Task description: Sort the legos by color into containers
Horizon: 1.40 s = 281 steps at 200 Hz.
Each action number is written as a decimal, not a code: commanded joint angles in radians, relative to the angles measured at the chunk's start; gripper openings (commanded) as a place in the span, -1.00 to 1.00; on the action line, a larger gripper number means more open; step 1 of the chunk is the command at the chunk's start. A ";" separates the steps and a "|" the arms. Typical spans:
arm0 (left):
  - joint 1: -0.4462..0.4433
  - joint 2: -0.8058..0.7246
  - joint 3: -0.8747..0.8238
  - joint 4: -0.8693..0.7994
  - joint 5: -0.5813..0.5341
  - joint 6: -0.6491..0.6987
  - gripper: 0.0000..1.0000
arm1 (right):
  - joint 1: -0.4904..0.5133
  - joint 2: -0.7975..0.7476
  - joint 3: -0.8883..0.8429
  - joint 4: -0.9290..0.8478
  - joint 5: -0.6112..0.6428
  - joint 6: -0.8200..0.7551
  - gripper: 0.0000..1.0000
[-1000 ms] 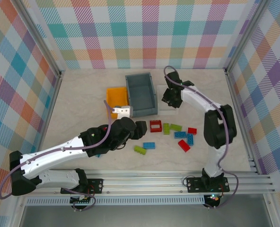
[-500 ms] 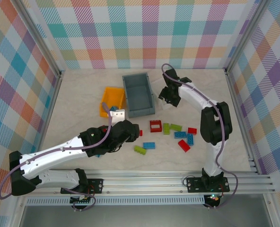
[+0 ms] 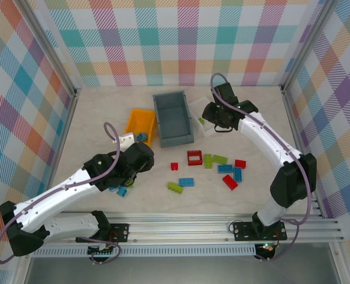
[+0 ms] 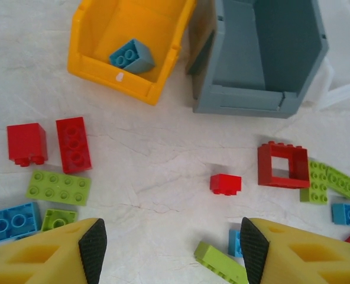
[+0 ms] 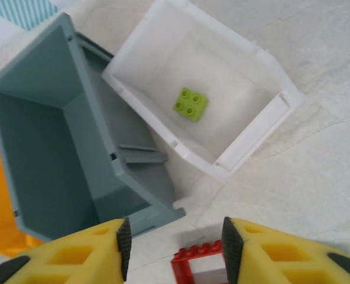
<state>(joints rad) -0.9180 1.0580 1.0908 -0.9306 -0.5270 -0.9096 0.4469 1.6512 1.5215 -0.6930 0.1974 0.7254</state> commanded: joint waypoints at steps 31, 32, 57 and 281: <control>0.216 -0.039 -0.006 -0.046 0.142 0.088 0.25 | -0.133 0.237 0.150 0.004 -0.029 -0.293 0.00; 0.220 -0.040 -0.006 -0.045 0.144 0.089 0.25 | -0.135 0.242 0.154 0.004 -0.029 -0.303 0.01; 0.307 -0.042 -0.014 -0.029 0.200 0.123 0.26 | -0.164 0.384 0.299 -0.057 -0.013 -0.485 0.20; 0.557 0.367 0.056 0.250 0.385 0.221 -0.36 | -0.200 0.340 0.109 0.016 -0.113 -0.513 -0.61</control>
<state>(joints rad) -0.4004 1.2854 1.0702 -0.7876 -0.1989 -0.7177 0.2481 2.0510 1.6646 -0.7410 0.1066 0.1940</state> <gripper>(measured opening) 0.350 0.203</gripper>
